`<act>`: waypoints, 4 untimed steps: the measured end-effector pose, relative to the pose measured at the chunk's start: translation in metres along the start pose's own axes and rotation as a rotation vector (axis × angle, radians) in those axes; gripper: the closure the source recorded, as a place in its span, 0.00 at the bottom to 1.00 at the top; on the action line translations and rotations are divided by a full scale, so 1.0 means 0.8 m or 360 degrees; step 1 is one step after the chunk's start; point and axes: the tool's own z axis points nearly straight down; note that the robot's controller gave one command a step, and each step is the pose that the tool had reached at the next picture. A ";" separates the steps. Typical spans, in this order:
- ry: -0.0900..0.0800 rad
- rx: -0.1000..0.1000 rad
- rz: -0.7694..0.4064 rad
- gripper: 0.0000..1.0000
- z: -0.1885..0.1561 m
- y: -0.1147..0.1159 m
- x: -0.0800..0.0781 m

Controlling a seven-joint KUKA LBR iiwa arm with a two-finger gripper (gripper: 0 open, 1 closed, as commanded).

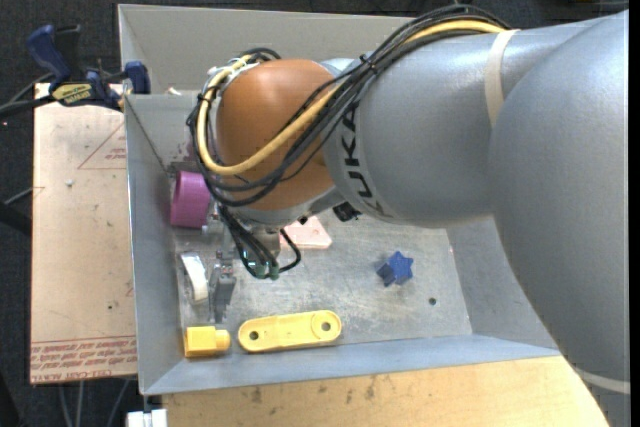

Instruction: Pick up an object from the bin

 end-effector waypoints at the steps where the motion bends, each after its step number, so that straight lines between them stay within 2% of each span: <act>1: -0.0011 -0.0002 0.0006 0.00 -0.005 -0.001 -0.003; 2: -0.0027 -0.0008 -0.0064 0.00 0.075 0.007 -0.071; 3: 0.0021 0.0002 -0.0192 0.00 0.093 -0.008 -0.114; 4: 0.0014 -0.0002 -0.0132 0.00 0.061 -0.003 -0.132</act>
Offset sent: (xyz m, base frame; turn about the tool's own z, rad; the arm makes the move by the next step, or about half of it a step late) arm 0.0883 0.0080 -0.1116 -0.0689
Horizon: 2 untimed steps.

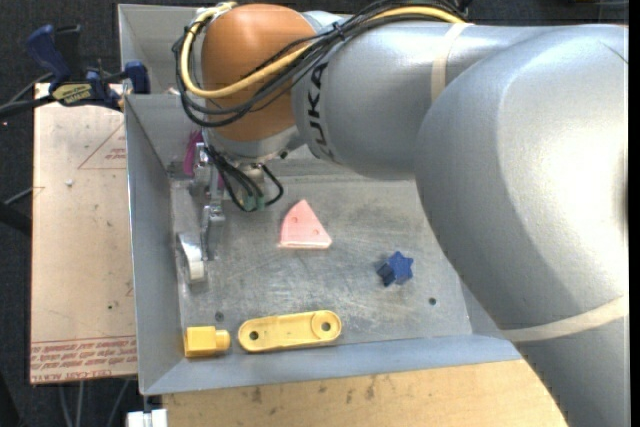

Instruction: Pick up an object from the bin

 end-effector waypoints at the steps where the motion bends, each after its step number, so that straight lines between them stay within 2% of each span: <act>1: -0.0028 -0.0005 0.0324 0.00 0.072 0.011 0.022; 2: -0.0046 -0.0007 0.0144 1.00 0.071 0.009 -0.015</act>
Offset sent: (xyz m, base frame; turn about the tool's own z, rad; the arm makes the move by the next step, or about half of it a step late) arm 0.0069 0.0069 -0.0619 0.0884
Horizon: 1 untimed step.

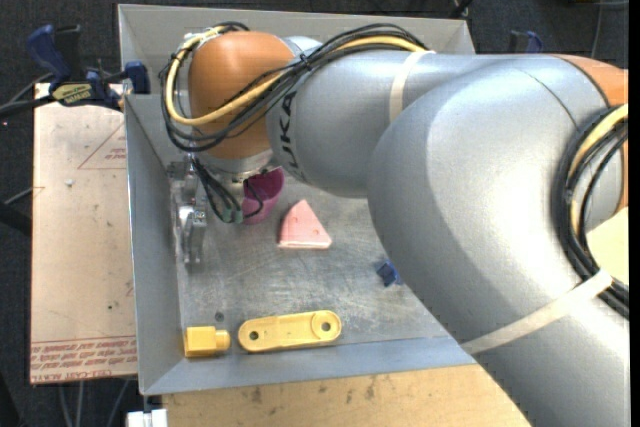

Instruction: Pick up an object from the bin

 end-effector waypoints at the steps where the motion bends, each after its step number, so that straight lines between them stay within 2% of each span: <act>1: 0.0000 0.0000 0.0000 1.00 0.000 0.000 0.000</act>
Offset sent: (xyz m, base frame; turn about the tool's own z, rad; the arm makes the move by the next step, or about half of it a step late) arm 0.0000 0.0000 0.0079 0.0000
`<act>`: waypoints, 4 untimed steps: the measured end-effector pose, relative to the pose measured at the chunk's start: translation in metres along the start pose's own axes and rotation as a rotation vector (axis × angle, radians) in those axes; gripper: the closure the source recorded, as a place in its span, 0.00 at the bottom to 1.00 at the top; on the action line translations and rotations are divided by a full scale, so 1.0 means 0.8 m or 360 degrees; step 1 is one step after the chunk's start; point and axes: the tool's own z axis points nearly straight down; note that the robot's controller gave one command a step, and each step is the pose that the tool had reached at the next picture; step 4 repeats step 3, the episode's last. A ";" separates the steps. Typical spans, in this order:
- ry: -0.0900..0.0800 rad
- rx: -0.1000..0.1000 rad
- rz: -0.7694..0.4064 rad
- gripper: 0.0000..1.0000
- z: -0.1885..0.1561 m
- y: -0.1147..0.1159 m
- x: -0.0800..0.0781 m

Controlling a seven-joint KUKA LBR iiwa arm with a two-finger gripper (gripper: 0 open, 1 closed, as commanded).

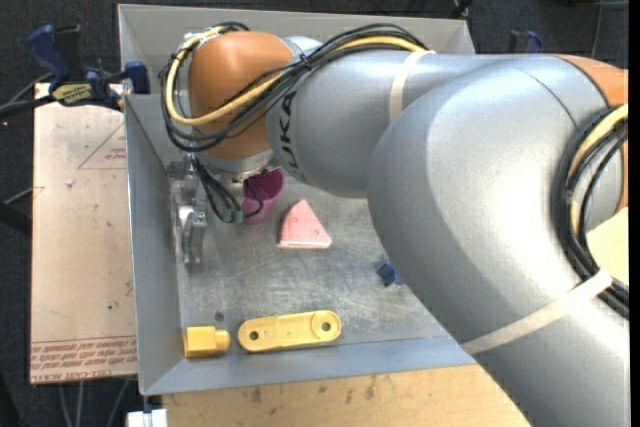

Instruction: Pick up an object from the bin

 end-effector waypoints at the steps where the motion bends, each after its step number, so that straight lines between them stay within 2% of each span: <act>1: 0.0002 0.0001 0.0000 1.00 -0.002 0.000 0.000; 2: 0.0017 0.0007 0.0001 1.00 -0.008 -0.001 0.002; 3: 0.0022 0.0009 0.0001 1.00 -0.026 -0.001 0.003; 4: 0.0022 0.0009 0.0001 1.00 -0.026 -0.001 0.003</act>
Offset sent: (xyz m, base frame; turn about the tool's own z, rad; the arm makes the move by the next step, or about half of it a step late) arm 0.0000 -0.0003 0.0478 -0.0001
